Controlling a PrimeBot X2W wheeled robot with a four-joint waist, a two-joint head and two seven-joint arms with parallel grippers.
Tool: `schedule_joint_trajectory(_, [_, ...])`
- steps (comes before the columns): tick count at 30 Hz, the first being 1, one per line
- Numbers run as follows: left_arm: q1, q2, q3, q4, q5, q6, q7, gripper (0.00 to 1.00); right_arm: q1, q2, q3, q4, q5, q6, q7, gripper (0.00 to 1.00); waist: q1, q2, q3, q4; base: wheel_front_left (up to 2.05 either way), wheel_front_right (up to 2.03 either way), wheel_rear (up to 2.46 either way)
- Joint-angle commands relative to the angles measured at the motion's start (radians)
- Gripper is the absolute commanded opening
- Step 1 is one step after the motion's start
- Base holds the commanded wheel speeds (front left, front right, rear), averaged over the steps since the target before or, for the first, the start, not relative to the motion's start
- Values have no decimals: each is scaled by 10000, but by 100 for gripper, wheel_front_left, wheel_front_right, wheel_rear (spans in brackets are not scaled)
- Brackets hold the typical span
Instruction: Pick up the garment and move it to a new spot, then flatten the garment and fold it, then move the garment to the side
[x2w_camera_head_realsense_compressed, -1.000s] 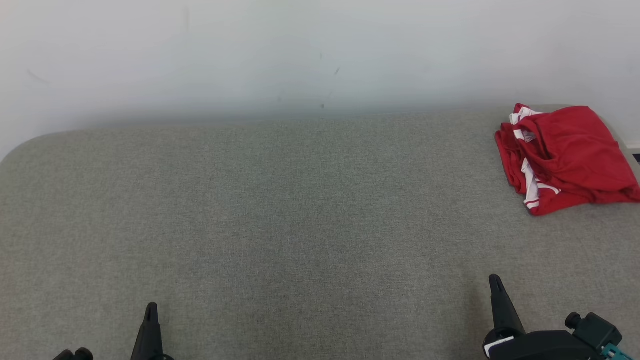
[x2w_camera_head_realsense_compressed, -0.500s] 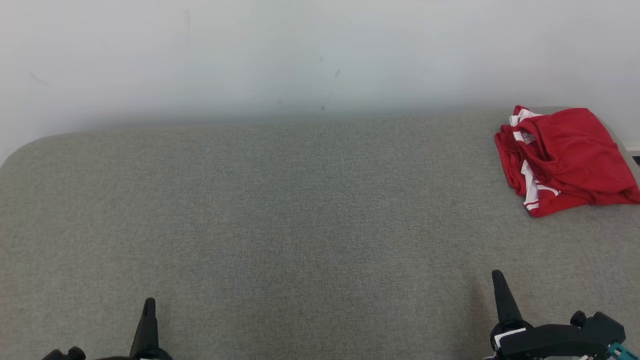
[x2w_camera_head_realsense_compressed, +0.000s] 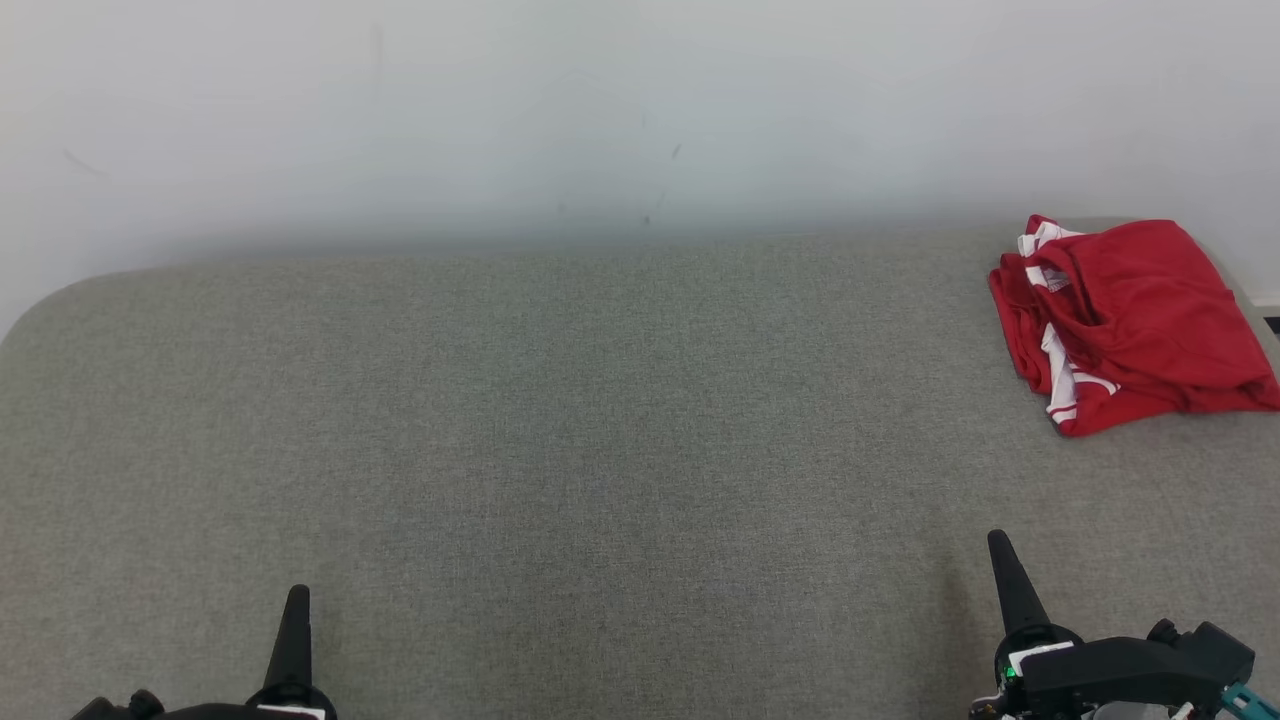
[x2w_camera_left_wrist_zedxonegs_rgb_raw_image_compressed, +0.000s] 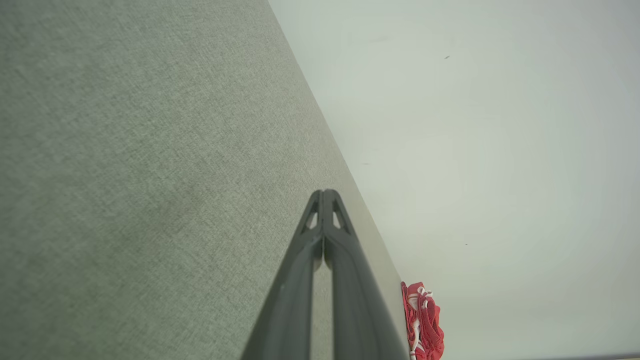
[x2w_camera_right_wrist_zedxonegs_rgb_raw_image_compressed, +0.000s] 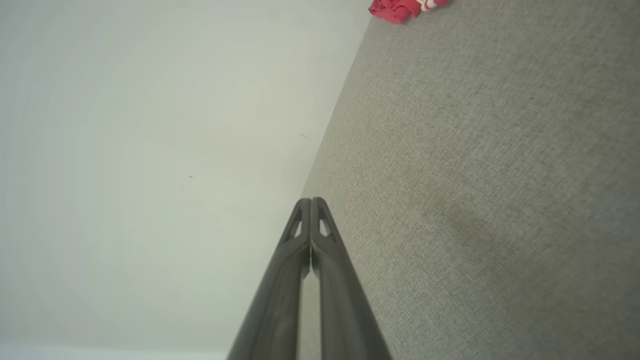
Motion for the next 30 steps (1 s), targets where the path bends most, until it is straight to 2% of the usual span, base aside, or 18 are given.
schedule_joint_trajectory(1, [-218,9,57,-52,-262,-56,48,0,-147,-42,-39,-84,192,-12,71,0,0,0,-4,1,0,0,0])
schedule_joint_trajectory(30, [-504,8,303,70,-2753,-196,712,0,-372,5,-335,-72,2625,-17,764,0,0,0,-132,19,0,0,0])
